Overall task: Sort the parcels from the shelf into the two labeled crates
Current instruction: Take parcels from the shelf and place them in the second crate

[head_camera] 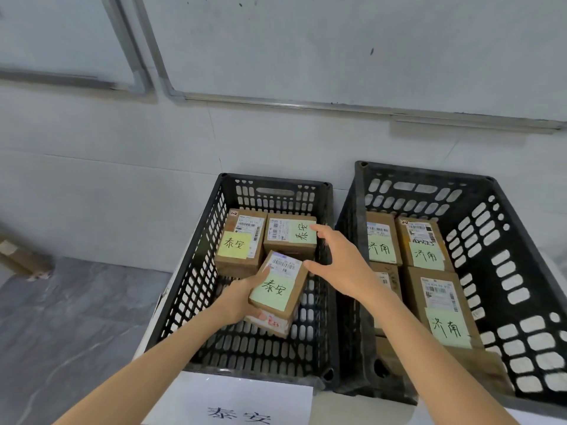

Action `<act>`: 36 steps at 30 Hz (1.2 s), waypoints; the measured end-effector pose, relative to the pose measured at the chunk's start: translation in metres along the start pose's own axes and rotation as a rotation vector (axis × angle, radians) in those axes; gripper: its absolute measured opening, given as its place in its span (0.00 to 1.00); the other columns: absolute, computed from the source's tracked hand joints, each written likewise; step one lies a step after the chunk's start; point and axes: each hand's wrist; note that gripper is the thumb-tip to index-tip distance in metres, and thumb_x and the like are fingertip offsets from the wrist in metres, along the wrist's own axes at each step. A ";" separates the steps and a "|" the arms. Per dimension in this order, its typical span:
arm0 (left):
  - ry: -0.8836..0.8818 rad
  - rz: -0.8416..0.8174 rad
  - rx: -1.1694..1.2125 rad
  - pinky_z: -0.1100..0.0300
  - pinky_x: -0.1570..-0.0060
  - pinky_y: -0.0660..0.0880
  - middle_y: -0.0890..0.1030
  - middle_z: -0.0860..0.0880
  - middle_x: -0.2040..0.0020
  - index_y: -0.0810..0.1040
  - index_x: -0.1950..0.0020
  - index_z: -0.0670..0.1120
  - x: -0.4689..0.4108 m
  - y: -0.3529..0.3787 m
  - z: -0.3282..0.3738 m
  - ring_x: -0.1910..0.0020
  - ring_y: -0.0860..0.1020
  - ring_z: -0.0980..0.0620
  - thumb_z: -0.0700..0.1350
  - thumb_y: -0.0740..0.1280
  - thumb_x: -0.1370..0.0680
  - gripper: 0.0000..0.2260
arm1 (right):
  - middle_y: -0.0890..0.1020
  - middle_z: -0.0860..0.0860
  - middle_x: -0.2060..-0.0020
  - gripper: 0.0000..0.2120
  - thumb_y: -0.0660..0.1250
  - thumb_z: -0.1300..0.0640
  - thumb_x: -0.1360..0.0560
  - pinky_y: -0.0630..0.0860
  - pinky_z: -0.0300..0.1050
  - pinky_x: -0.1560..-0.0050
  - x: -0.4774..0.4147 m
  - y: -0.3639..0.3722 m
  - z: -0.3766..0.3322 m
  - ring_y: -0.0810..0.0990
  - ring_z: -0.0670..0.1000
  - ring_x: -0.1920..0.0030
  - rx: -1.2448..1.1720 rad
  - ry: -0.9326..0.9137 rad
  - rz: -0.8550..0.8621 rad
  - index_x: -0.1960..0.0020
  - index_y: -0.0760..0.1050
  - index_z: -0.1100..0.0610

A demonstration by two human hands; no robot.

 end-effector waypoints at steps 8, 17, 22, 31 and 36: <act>0.002 -0.010 -0.106 0.54 0.26 0.58 0.58 0.44 0.22 0.49 0.20 0.51 -0.019 0.024 -0.009 0.24 0.60 0.45 0.39 0.74 0.27 0.44 | 0.69 0.47 0.29 0.28 0.68 0.53 0.22 0.60 0.35 0.39 0.000 0.000 0.005 0.63 0.38 0.37 0.010 -0.034 0.057 0.25 0.62 0.47; 0.034 -0.057 -0.257 0.58 0.27 0.58 0.52 0.41 0.22 0.32 0.23 0.44 -0.012 0.038 -0.016 0.24 0.58 0.46 0.37 0.69 0.24 0.47 | 0.69 0.47 0.30 0.25 0.66 0.54 0.21 0.60 0.34 0.39 -0.001 0.000 0.000 0.65 0.41 0.35 0.006 -0.037 0.059 0.26 0.64 0.48; 0.133 -0.112 -0.273 0.55 0.43 0.77 0.68 0.47 0.27 0.52 0.21 0.47 0.001 0.039 0.005 0.34 0.72 0.48 0.54 0.60 0.19 0.30 | 0.68 0.47 0.29 0.25 0.66 0.54 0.21 0.60 0.34 0.38 -0.001 0.003 -0.004 0.66 0.45 0.30 0.003 -0.024 0.037 0.26 0.64 0.49; 0.186 -0.078 -0.911 0.49 0.35 0.71 0.68 0.44 0.29 0.53 0.22 0.48 -0.027 -0.003 0.014 0.34 0.71 0.44 0.36 0.64 0.24 0.34 | 0.69 0.47 0.29 0.24 0.66 0.54 0.20 0.60 0.33 0.37 0.004 0.006 0.000 0.67 0.45 0.30 -0.007 -0.019 0.027 0.26 0.66 0.51; 0.612 -0.132 -1.301 0.44 0.24 0.53 0.45 0.45 0.20 0.35 0.22 0.52 -0.059 -0.002 0.023 0.22 0.47 0.42 0.35 0.72 0.28 0.51 | 0.69 0.46 0.29 0.24 0.66 0.54 0.20 0.59 0.33 0.36 0.005 0.007 0.004 0.66 0.44 0.30 -0.006 -0.017 0.045 0.26 0.66 0.49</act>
Point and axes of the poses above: each hand's wrist, its own x-axis away from the middle knuckle, its own y-axis out of the palm, z = x × y
